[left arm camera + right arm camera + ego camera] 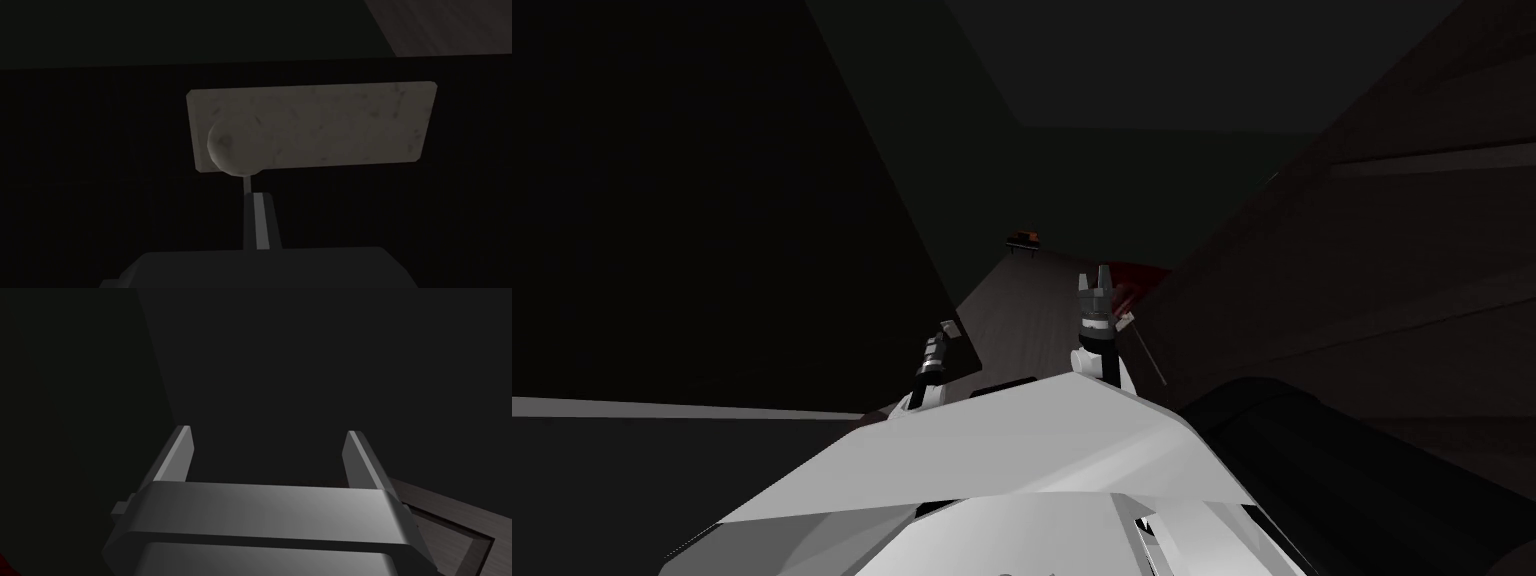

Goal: Push the door open

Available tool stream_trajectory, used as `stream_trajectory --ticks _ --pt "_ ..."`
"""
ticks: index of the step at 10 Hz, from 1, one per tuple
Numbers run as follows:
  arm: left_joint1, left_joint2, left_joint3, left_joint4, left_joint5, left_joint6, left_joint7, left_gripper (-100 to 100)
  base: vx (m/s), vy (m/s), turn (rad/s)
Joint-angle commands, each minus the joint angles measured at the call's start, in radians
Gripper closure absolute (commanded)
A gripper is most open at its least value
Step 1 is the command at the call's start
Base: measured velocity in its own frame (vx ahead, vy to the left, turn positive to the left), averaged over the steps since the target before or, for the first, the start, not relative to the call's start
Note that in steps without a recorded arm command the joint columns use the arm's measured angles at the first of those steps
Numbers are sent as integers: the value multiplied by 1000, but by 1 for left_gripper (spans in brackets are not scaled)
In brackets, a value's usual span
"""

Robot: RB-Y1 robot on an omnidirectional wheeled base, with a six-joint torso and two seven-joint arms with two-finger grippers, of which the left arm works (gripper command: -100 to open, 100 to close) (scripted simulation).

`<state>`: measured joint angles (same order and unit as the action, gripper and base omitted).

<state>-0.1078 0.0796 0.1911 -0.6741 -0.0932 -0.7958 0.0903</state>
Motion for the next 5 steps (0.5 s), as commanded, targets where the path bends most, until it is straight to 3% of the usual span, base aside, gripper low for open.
stream_trajectory --ticks 1,5 --pt "1 -3 2 -3 3 5 2 -100 -198 -89 46" --pt "1 -20 10 -13 12 18 5 -100 -212 -110 56"
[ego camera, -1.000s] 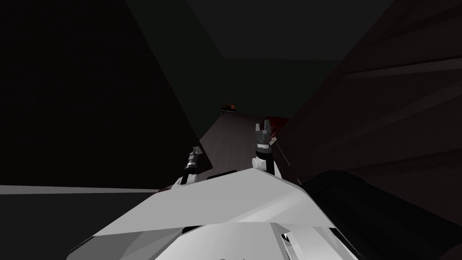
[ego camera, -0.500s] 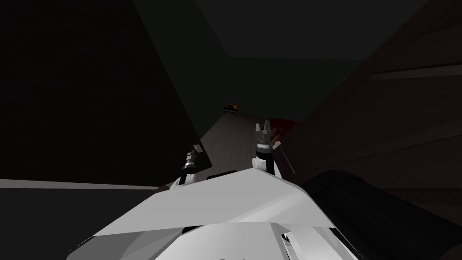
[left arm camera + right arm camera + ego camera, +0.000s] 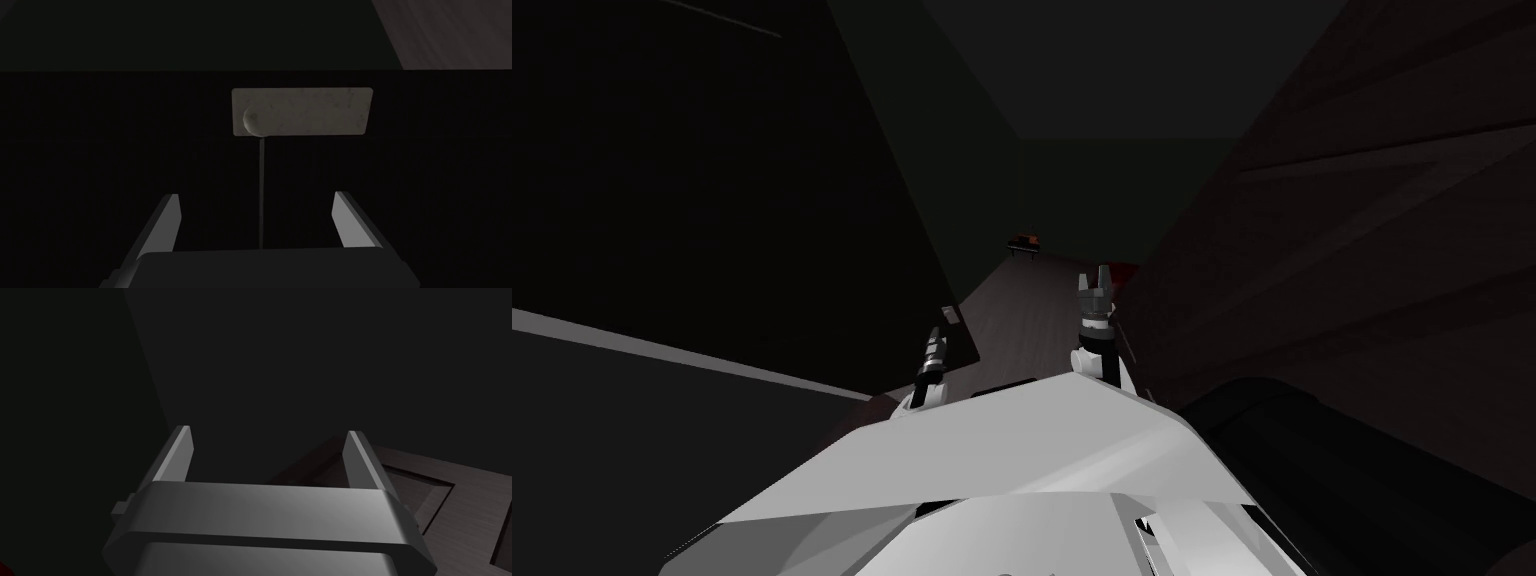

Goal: Push the door open

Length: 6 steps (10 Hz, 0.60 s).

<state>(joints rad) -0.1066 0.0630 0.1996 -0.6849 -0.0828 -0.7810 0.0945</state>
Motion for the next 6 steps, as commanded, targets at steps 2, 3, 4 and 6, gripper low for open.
stream_trajectory --ticks 2,3,4,6 --pt "3 4 4 2 1 -6 -2 -100 19 -18 -9" --pt "4 5 6 3 2 -9 -4 -100 221 31 -32" --pt "5 6 8 4 3 -13 -5 -100 205 29 -28" --pt "7 5 12 7 4 -22 -8 -100 241 29 -24"
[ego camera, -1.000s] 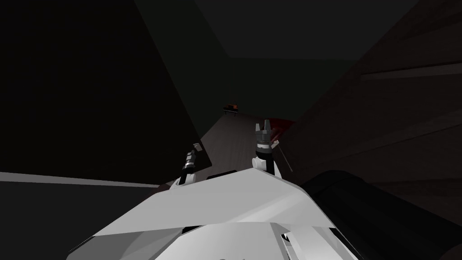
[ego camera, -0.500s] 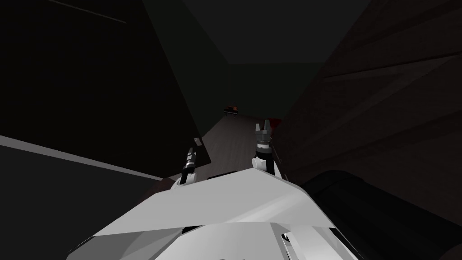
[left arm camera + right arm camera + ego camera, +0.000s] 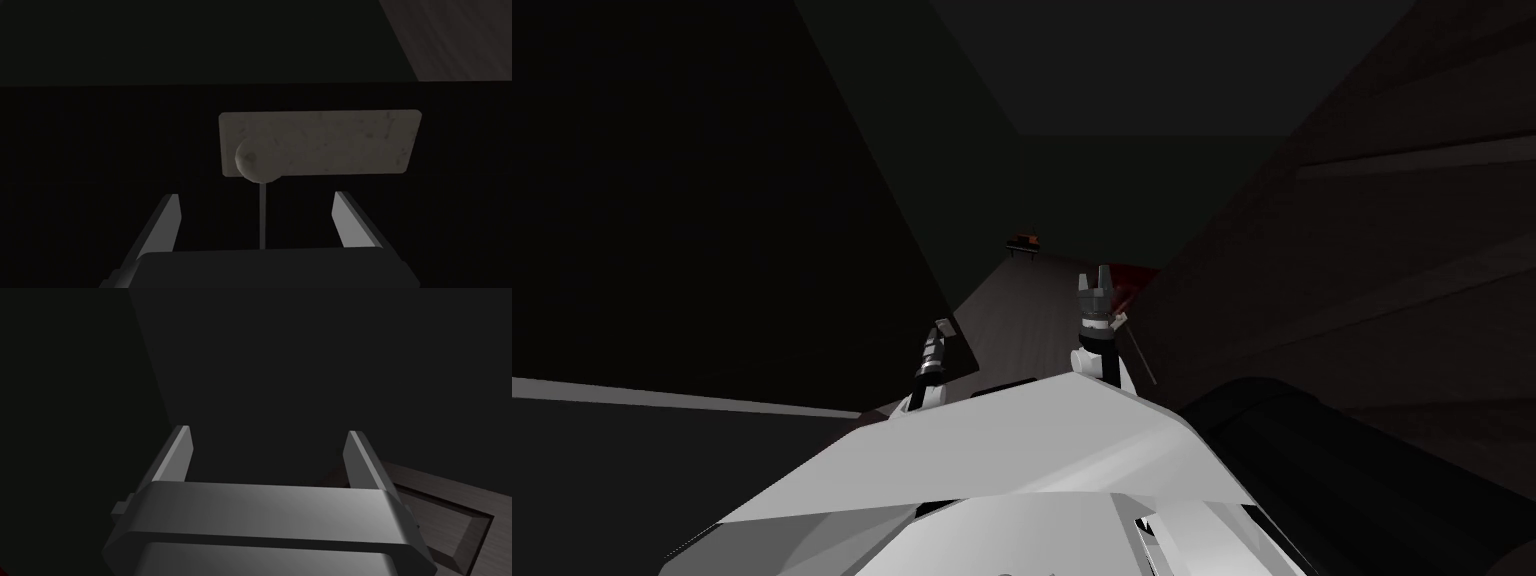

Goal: Push the door open

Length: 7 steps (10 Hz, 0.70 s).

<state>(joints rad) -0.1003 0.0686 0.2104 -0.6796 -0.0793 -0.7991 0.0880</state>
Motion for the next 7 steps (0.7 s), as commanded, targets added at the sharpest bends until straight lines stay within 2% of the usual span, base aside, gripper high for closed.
stream_trajectory --ticks 1,3,4,7 --pt "3 -3 4 3 1 -10 -3 -100 254 23 -36" --pt "3 -5 5 4 2 -11 -4 -100 163 3 -17" --pt "3 -5 5 4 2 -11 -4 100 -18 -3 -1" --pt "3 -5 5 4 2 -11 -4 100 -27 0 -6"
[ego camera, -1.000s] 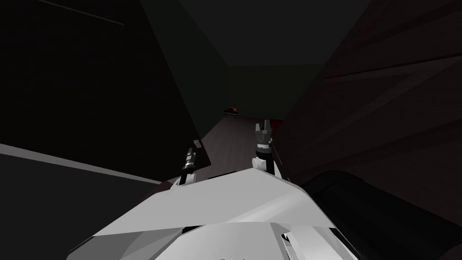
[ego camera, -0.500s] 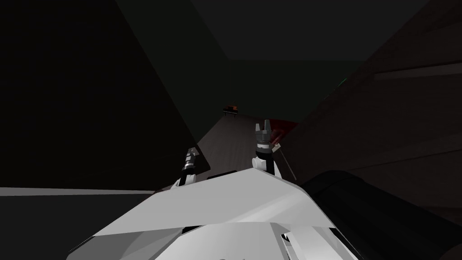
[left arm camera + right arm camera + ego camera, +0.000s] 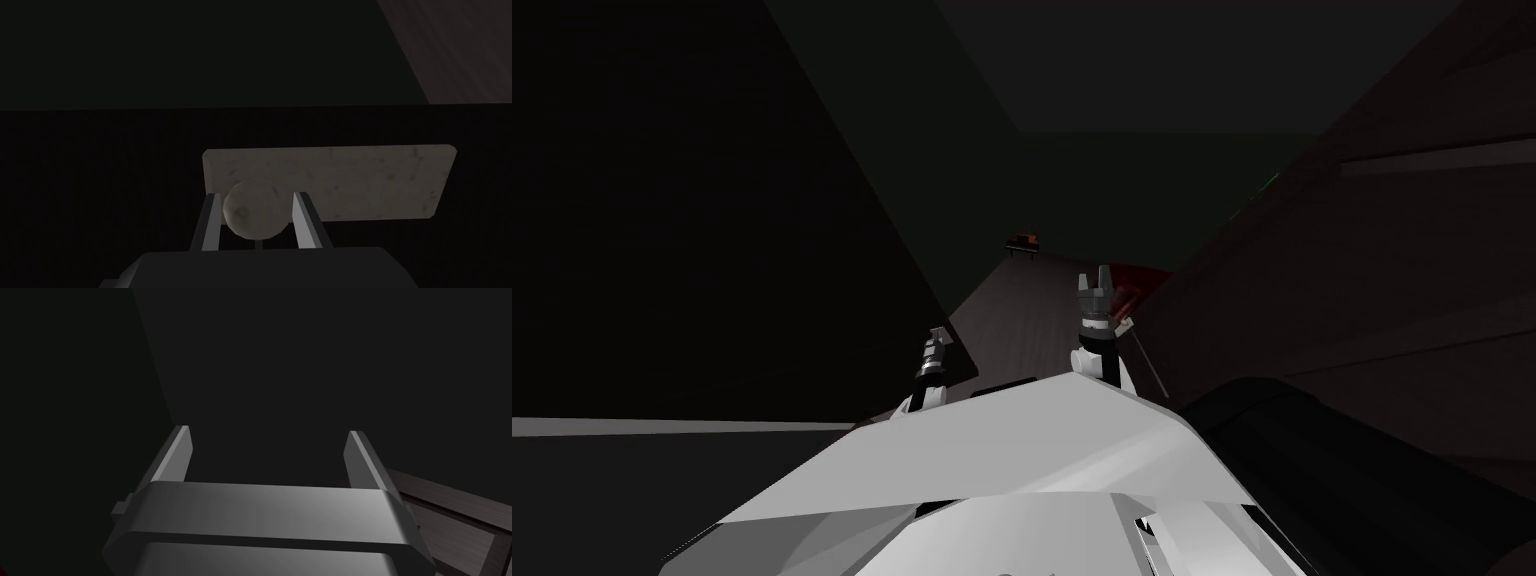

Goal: Push the door open

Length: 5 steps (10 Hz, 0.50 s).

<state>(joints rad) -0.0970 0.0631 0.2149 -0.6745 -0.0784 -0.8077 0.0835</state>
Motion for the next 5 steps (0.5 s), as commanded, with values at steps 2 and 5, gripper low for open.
stream_trajectory --ticks 2,5 --pt "0 1 1 -1 1 -2 1 100 -5 -1 1" --pt "-2 10 25 2 16 7 -9 100 150 -39 38"
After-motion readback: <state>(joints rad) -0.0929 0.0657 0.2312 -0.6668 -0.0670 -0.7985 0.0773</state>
